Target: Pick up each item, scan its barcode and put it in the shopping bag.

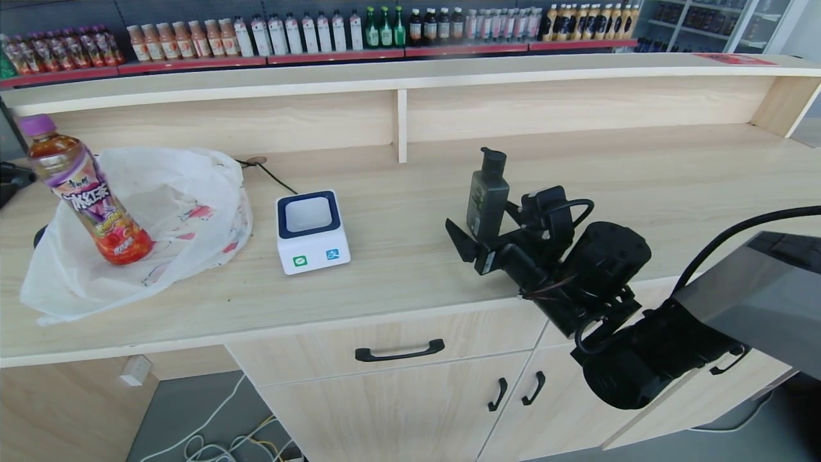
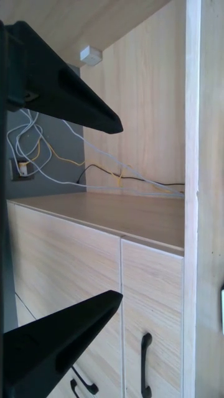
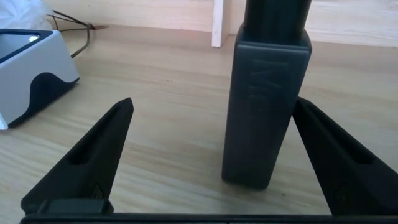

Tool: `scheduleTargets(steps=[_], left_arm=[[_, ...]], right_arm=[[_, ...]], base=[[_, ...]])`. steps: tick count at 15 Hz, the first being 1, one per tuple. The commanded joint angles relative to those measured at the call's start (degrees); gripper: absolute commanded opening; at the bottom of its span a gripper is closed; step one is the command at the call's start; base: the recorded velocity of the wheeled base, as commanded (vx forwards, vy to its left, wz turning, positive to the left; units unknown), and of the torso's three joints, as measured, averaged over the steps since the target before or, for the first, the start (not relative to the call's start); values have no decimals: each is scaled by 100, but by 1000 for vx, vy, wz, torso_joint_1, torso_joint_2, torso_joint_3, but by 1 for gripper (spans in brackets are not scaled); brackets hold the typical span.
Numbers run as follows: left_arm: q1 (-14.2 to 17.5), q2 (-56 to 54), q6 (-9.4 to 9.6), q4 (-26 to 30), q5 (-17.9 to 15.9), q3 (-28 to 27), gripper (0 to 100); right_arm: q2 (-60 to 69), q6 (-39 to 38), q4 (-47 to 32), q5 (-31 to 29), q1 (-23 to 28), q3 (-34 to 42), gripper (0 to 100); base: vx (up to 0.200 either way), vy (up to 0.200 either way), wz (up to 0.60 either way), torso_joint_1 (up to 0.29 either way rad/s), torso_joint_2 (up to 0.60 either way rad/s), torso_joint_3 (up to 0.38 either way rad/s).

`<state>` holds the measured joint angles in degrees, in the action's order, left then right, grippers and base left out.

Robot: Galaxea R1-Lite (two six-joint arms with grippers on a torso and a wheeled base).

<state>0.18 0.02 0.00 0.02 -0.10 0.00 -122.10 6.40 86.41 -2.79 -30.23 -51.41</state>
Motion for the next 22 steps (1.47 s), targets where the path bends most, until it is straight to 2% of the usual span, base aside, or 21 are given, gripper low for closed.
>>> scheduleTargets(steps=[1, 7, 13, 22], left_arm=[[-1, -2, 0, -2, 1, 0, 100], [-1, -2, 0, -2, 1, 0, 100], [-1, -2, 0, -2, 1, 0, 100], [-1, -2, 0, -2, 1, 0, 100]], right_arm=[[-95, 2, -1, -28, 9, -106, 100], [-95, -7, -256, -46, 193, -229, 100], [-121, 2, -950, -46, 325, -959, 100], [-262, 54, -1381, -11, 589, -1266, 100]], base=[[0, 0, 0, 0, 0, 0], [0, 0, 0, 0, 0, 0], [0, 0, 0, 0, 0, 0], [0, 0, 0, 0, 0, 0]])
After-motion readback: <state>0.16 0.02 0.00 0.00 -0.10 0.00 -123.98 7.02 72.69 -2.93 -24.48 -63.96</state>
